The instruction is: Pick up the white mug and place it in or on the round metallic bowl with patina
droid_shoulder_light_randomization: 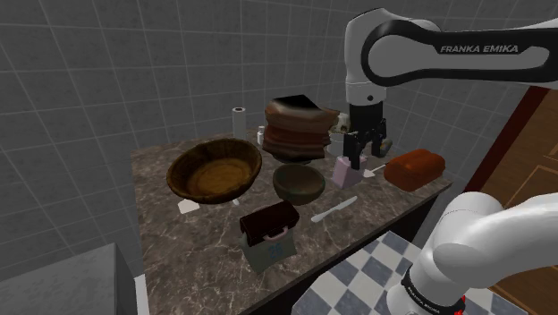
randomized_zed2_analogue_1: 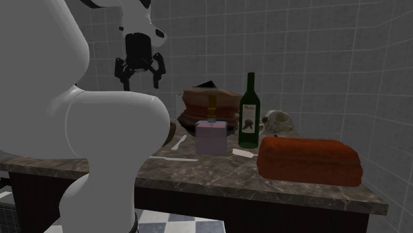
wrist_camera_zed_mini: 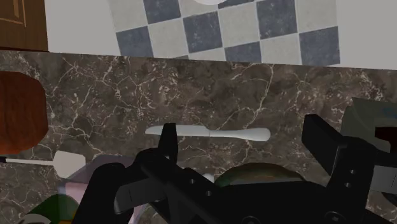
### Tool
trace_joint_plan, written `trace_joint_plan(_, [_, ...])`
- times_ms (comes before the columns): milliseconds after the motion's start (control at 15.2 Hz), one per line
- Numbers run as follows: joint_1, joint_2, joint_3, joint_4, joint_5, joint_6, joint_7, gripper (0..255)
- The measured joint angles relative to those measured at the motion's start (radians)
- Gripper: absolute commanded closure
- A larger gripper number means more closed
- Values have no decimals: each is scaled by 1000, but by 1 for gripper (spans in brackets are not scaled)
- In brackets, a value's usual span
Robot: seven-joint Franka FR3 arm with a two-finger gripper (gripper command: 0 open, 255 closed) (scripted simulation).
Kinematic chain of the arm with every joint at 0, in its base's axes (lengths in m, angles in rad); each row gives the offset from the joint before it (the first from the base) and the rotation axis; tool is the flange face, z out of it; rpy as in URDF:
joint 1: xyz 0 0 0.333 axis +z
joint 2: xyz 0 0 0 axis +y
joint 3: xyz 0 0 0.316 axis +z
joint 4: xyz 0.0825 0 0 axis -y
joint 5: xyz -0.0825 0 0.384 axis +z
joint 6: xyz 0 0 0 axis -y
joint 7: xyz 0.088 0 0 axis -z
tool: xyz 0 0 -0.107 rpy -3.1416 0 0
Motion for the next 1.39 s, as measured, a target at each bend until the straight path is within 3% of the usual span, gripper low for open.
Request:
trace_joint_plan(330, [-19, 41, -62, -5, -55, 66, -81, 0])
trace_joint_plan(924, [-65, 224, -240, 17, -173, 297, -310, 0])
trace_joint_plan(1386, [-77, 439, -357, 131, -182, 456, -485, 0])
